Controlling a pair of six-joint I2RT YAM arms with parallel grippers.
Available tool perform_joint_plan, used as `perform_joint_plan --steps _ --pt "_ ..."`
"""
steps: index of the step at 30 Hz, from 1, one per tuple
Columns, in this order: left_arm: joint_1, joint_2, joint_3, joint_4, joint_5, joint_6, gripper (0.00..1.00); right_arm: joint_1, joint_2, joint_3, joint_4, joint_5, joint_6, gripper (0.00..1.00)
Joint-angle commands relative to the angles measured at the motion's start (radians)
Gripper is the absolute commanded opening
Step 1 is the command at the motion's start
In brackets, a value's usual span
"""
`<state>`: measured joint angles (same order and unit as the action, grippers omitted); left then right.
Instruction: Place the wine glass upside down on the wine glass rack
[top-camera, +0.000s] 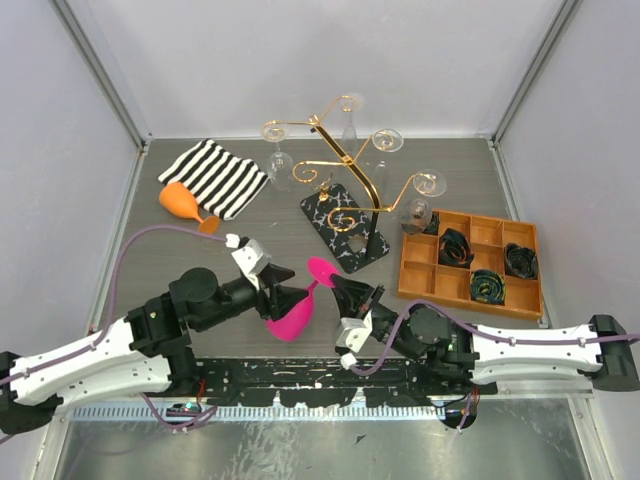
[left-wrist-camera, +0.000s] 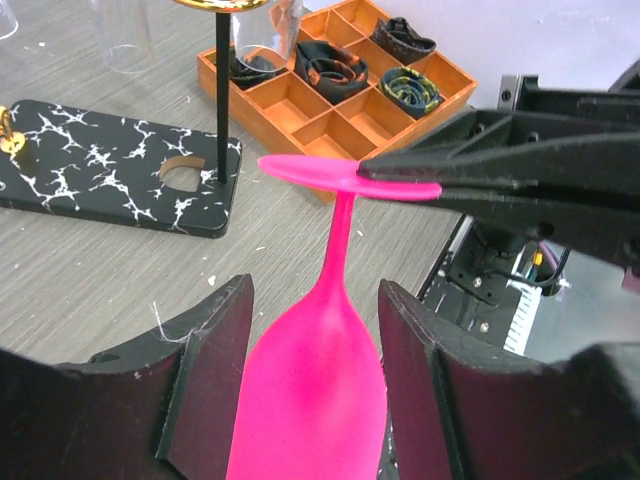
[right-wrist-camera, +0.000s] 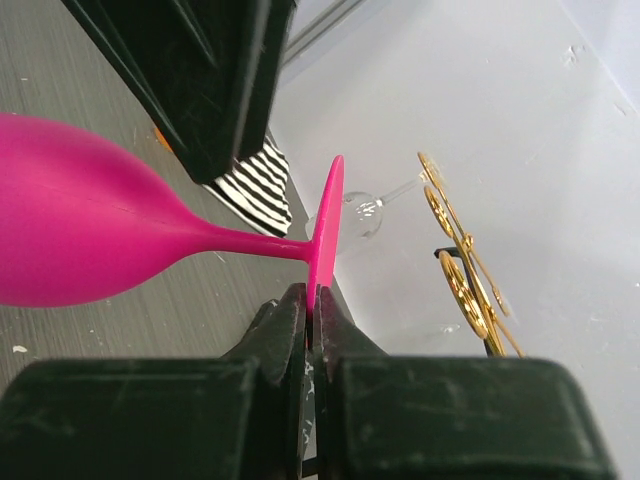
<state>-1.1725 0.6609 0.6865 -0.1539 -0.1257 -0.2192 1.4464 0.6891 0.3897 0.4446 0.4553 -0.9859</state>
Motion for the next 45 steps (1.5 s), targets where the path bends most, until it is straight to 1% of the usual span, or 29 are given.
perform_joint_plan --steps 1,3,6,10,11,14,17,20,23,24,27,32,33,35,39,43,45 --pt "-0.003 0.04 -0.007 0.109 -0.039 -0.093 0.59 0.0 0.044 0.064 0.144 -0.019 -0.053 0.01" --pt "-0.003 0.063 -0.005 0.123 -0.024 -0.097 0.58 0.0 0.062 0.068 0.166 -0.027 -0.053 0.01" --pt "-0.003 0.09 -0.008 0.139 0.001 -0.101 0.53 0.0 0.069 0.066 0.195 -0.038 -0.048 0.01" --pt "-0.003 0.112 -0.013 0.151 0.052 -0.109 0.5 0.0 0.046 0.065 0.192 -0.051 0.012 0.01" --pt "-0.003 0.116 -0.015 0.153 0.064 -0.109 0.47 -0.001 0.036 0.061 0.192 -0.06 0.024 0.01" --pt "-0.003 0.124 -0.029 0.17 0.079 -0.108 0.38 0.0 0.008 0.054 0.192 -0.09 0.052 0.0" --pt "-0.003 0.125 -0.038 0.185 0.087 -0.101 0.25 0.0 -0.003 0.056 0.177 -0.099 0.065 0.01" --pt "-0.003 0.123 -0.033 0.179 0.097 -0.093 0.11 0.0 0.001 0.072 0.125 -0.092 0.079 0.01" --pt "-0.003 0.124 -0.038 0.176 0.098 -0.08 0.02 0.0 0.002 0.07 0.122 -0.092 0.086 0.01" --pt "-0.003 0.124 -0.04 0.174 0.096 -0.078 0.0 0.0 0.003 0.064 0.132 -0.092 0.086 0.01" --pt "-0.003 0.126 -0.042 0.167 0.089 -0.085 0.0 -0.001 0.012 0.059 0.155 -0.088 0.081 0.01" --pt "-0.003 0.121 -0.045 0.153 0.069 -0.147 0.0 0.0 0.011 0.055 0.148 -0.072 0.081 0.01" --pt "-0.003 0.121 -0.045 0.15 0.068 -0.152 0.0 0.0 0.008 0.052 0.151 -0.064 0.082 0.05" --pt "-0.002 0.123 -0.044 0.146 0.067 -0.158 0.0 0.0 0.004 0.041 0.161 -0.048 0.08 0.17" --pt "-0.003 0.124 -0.023 0.106 0.052 -0.157 0.0 -0.001 -0.017 0.035 0.139 -0.042 0.085 0.25" --pt "-0.003 0.106 -0.017 0.068 -0.014 -0.142 0.0 -0.001 -0.057 0.055 0.019 -0.062 0.115 0.45" --pt "-0.003 0.092 -0.021 0.048 -0.079 -0.14 0.0 -0.001 -0.082 0.064 -0.071 -0.078 0.139 0.55"
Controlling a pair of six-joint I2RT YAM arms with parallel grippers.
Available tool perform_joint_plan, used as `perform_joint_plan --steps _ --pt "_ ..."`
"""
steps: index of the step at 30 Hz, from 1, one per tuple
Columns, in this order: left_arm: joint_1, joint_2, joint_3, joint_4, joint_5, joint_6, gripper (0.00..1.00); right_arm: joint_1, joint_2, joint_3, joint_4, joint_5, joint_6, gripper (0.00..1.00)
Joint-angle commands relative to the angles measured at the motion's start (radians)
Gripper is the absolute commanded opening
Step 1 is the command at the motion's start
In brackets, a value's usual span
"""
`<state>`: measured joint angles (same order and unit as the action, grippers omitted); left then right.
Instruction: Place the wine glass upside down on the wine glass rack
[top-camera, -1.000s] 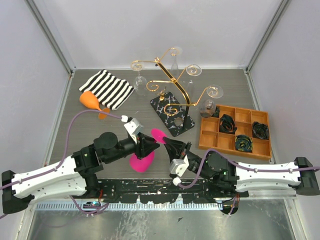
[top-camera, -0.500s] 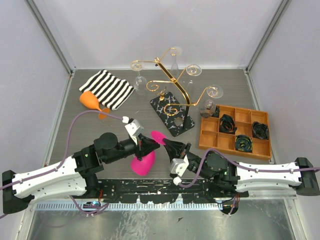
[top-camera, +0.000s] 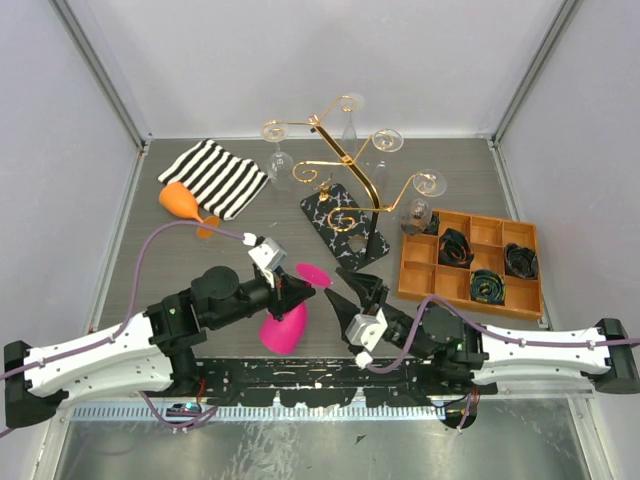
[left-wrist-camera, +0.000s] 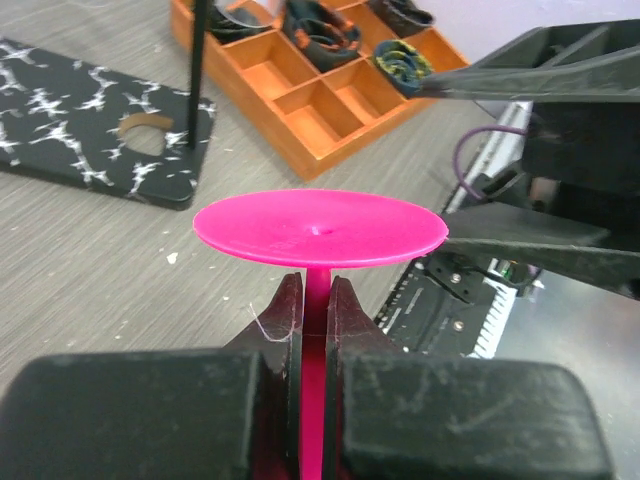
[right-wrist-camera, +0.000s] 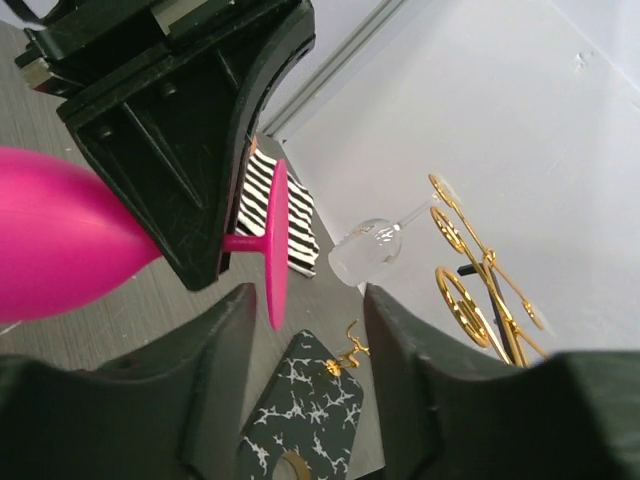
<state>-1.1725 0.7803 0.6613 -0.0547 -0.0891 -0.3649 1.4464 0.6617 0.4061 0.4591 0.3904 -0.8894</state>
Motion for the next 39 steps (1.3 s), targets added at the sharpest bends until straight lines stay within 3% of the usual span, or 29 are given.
perform_joint_plan --steps 1,7,12,16,19,23,27,32,39 --pt "-0.003 -0.036 0.004 -0.061 -0.146 0.014 0.0 0.0 -0.066 0.049 -0.131 -0.02 0.07 0.58" --pt "-0.003 -0.1 -0.008 -0.094 -0.245 0.073 0.0 0.0 -0.087 0.094 -0.402 0.026 0.359 0.64" --pt "-0.003 -0.161 -0.071 -0.043 -0.325 0.097 0.0 0.0 0.017 0.213 -0.667 0.164 0.797 0.65" --pt "-0.003 -0.196 -0.132 0.052 -0.359 0.132 0.0 0.0 0.118 0.318 -0.848 0.137 1.112 0.67" --pt "-0.003 -0.197 -0.164 0.111 -0.403 0.164 0.0 0.0 0.168 0.377 -0.914 0.096 1.238 0.84" --pt "-0.003 -0.194 -0.207 0.207 -0.385 0.23 0.0 -0.001 0.176 0.385 -0.909 0.031 1.291 0.99" --pt "-0.003 -0.201 -0.259 0.322 -0.392 0.258 0.0 -0.001 0.177 0.421 -0.941 0.02 1.269 1.0" --pt "-0.003 -0.195 -0.35 0.538 -0.41 0.339 0.0 0.0 0.23 0.624 -1.094 0.165 1.266 1.0" --pt "-0.001 -0.098 -0.335 0.591 -0.414 0.36 0.0 -0.015 0.32 0.921 -1.099 0.311 1.14 1.0"
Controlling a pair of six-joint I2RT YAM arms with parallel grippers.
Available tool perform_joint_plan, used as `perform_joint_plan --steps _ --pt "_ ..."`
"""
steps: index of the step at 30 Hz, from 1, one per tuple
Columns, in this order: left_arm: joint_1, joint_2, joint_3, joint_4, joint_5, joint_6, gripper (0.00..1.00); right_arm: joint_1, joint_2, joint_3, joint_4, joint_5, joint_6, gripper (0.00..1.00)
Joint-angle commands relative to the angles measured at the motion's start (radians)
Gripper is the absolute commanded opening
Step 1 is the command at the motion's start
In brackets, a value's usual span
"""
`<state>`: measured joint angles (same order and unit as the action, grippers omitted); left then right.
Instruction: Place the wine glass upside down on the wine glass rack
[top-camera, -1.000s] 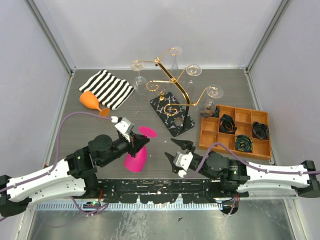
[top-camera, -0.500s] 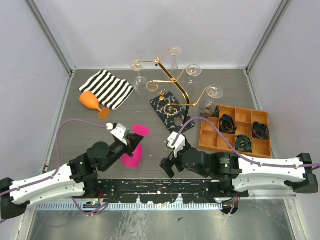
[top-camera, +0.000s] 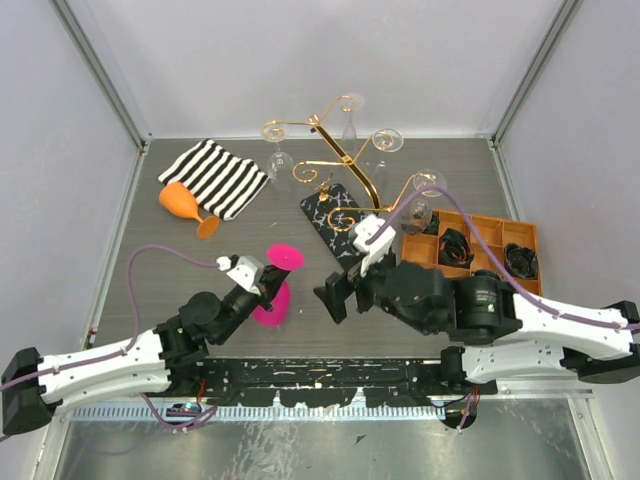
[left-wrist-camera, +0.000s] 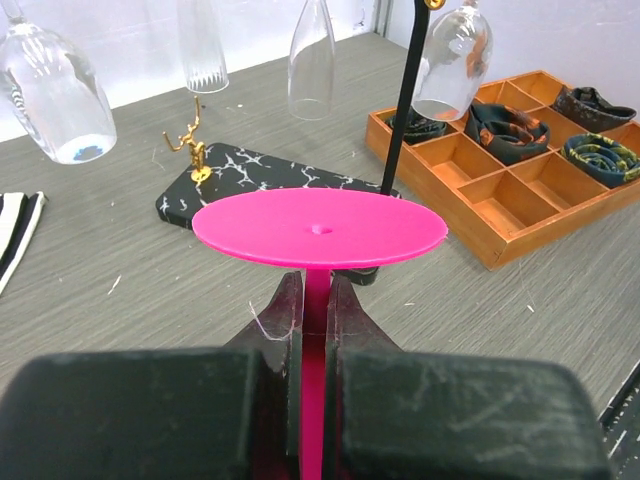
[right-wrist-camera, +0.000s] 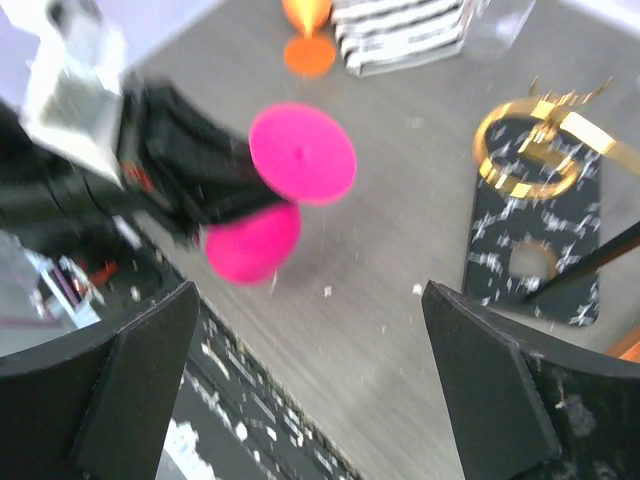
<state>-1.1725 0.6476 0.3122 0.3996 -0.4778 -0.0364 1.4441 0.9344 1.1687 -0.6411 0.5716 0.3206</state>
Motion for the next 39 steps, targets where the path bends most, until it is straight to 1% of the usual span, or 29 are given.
perform_joint_plan --steps 1,3,5,6,8,9,13,19,24,25,28,29,35,39 --pt "0.0 0.048 0.012 0.156 -0.025 0.04 0.0 -0.022 0.068 0.203 -0.004 0.15 -0.079 1.0" --pt "0.005 0.075 0.008 0.201 -0.026 0.053 0.0 -0.083 0.113 0.289 -0.028 0.127 -0.108 1.0" --pt "0.018 0.1 0.01 0.231 -0.017 0.056 0.0 -0.226 0.151 0.358 -0.049 -0.007 -0.116 1.0" --pt "0.028 0.11 0.013 0.24 -0.008 0.053 0.0 -0.338 0.167 0.383 -0.052 -0.091 -0.119 1.0" --pt "0.051 0.129 0.016 0.264 0.018 0.044 0.0 -0.468 0.202 0.428 -0.067 -0.209 -0.132 1.0" --pt "0.067 0.136 0.016 0.277 0.034 0.038 0.0 -0.517 0.226 0.455 -0.081 -0.239 -0.141 1.0" --pt "0.153 0.168 0.018 0.327 0.132 0.002 0.0 -0.662 0.326 0.531 -0.117 -0.319 -0.177 0.99" --pt "0.311 0.269 0.072 0.416 0.305 -0.052 0.0 -0.828 0.424 0.55 -0.118 -0.393 -0.207 0.9" --pt "0.371 0.389 0.128 0.525 0.423 -0.063 0.0 -0.927 0.488 0.529 -0.117 -0.517 -0.246 0.83" --pt "0.376 0.418 0.142 0.537 0.441 -0.064 0.0 -0.94 0.497 0.524 -0.117 -0.529 -0.249 0.81" --pt "0.383 0.473 0.178 0.565 0.503 -0.074 0.0 -0.977 0.509 0.5 -0.105 -0.574 -0.257 0.7" --pt "0.383 0.487 0.185 0.573 0.513 -0.077 0.0 -0.986 0.509 0.492 -0.101 -0.588 -0.257 0.69" --pt "0.384 0.535 0.211 0.606 0.511 -0.069 0.0 -0.999 0.503 0.446 -0.069 -0.667 -0.245 0.61" --pt "0.385 0.548 0.235 0.607 0.51 -0.054 0.0 -0.999 0.502 0.412 -0.052 -0.677 -0.232 0.56"
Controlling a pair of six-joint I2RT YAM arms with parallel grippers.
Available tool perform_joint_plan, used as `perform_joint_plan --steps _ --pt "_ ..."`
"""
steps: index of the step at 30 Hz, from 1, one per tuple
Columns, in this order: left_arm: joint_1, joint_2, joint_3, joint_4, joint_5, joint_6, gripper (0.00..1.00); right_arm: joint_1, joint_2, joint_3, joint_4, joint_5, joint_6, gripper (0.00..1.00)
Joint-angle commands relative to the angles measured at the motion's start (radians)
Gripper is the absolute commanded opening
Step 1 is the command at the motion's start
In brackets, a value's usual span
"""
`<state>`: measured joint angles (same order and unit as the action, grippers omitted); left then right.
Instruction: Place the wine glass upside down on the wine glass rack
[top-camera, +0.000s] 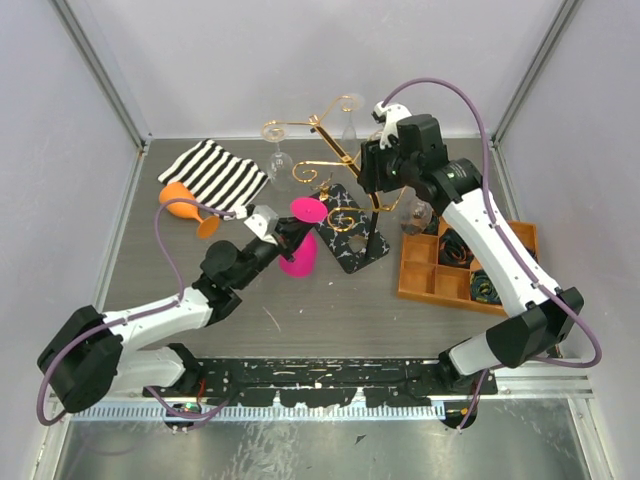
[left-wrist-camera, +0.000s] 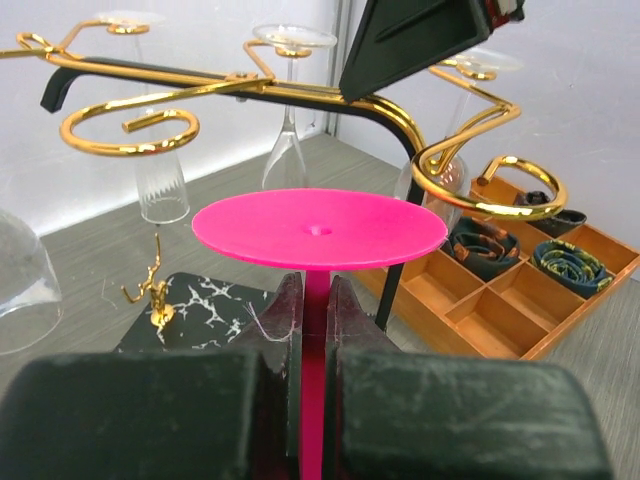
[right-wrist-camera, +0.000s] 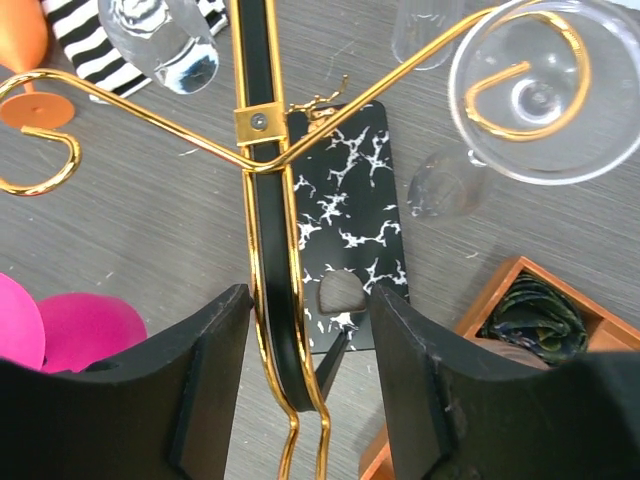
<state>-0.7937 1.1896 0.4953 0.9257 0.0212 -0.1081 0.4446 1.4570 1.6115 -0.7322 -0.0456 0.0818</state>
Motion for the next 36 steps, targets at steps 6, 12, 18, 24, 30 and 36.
perform_joint_plan --steps 6,12,18,24,30,36 --pt "0.008 0.012 0.077 0.082 -0.022 0.058 0.0 0.0 -0.036 -0.062 0.06 -0.048 0.035 0.49" --pt "0.017 0.046 0.126 0.08 -0.022 0.094 0.0 0.001 -0.046 -0.074 0.063 -0.052 0.042 0.47" --pt "0.032 0.148 0.157 0.169 -0.059 0.077 0.0 0.002 -0.046 -0.075 0.064 -0.05 0.045 0.47" --pt "0.04 0.215 0.176 0.222 -0.078 0.052 0.0 0.001 -0.042 -0.073 0.065 -0.058 0.047 0.47" --pt "0.061 0.253 0.192 0.263 -0.086 0.015 0.0 0.001 -0.04 -0.074 0.065 -0.06 0.048 0.46" --pt "0.081 0.295 0.221 0.264 -0.081 0.0 0.0 0.001 -0.043 -0.08 0.065 -0.063 0.048 0.46"
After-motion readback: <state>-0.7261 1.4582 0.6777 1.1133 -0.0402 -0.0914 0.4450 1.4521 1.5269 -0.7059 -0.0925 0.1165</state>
